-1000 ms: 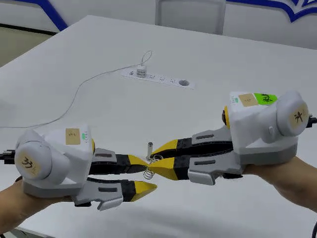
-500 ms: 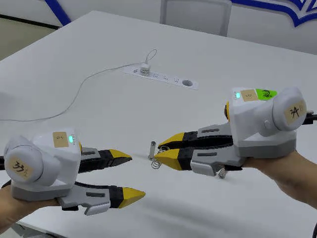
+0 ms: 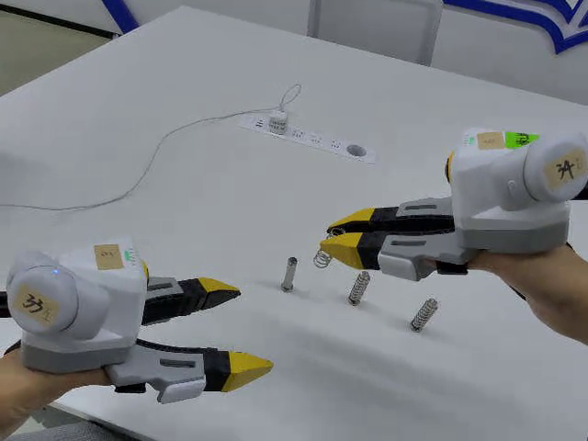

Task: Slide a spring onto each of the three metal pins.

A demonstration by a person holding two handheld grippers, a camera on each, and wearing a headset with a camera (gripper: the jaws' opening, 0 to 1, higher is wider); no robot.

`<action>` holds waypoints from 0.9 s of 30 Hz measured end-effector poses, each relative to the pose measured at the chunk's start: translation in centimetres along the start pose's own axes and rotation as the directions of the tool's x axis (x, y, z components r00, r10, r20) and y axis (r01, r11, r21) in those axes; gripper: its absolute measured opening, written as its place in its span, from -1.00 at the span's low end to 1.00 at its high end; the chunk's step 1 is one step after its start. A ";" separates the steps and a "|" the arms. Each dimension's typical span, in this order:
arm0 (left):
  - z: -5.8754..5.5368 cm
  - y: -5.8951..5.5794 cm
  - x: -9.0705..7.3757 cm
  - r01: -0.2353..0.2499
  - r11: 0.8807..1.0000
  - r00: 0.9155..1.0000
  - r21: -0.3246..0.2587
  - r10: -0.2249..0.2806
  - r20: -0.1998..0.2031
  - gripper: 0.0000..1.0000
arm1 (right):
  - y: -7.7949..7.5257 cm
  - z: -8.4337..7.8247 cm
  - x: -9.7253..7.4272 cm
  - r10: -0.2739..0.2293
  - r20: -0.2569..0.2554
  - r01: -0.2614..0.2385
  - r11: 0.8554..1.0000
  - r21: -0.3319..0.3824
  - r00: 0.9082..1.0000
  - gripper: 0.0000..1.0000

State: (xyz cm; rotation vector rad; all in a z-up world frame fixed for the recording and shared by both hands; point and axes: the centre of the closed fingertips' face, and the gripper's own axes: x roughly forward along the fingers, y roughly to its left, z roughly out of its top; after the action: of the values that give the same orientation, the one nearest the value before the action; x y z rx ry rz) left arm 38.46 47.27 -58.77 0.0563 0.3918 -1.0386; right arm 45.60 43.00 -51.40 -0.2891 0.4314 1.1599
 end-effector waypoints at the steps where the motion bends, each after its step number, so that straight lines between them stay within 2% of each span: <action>1: -0.2 0.2 0.0 -0.005 0.999 1.000 -0.035 0.005 0.002 0.19 | -0.4 0.0 0.2 -0.009 -0.002 0.009 1.000 0.003 1.000 -0.78; 4: -0.5 0.5 0.0 -0.017 0.999 1.000 -0.036 0.016 -0.014 0.26 | -0.9 -0.3 0.6 -0.024 -0.009 0.024 1.000 0.014 1.000 -0.78; 9: -0.5 0.7 0.0 -0.027 0.998 1.000 -0.064 0.027 -0.006 0.34 | -1.6 -0.8 1.5 -0.039 -0.029 0.039 0.999 0.020 0.999 -0.78; 11: -0.9 0.8 -0.1 -0.035 0.996 0.999 -0.085 0.033 -0.026 0.40 | -2.1 -1.0 1.8 -0.048 -0.034 0.049 0.998 0.025 0.998 -0.78; 15: -1.1 0.5 0.1 -0.021 0.996 0.999 -0.090 0.018 -0.031 0.50 | -2.9 -1.2 2.6 -0.054 -0.034 0.056 0.997 0.046 0.998 -0.78; 18: -1.9 0.4 0.2 -0.014 0.995 0.998 -0.098 0.008 -0.063 0.60 | -3.4 -1.5 3.4 -0.061 -0.044 0.064 0.996 0.060 0.997 -0.78; 27: -1.8 1.3 0.1 -0.044 0.992 0.998 -0.118 0.038 -0.050 0.76 | -3.8 -2.4 5.3 -0.052 -0.068 0.057 0.995 0.084 0.996 -0.78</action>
State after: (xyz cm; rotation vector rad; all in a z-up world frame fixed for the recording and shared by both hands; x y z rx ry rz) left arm 39.06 48.29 -60.69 -0.0177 0.4937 -0.9726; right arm 50.50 44.84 -56.04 -0.2630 0.5270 1.0778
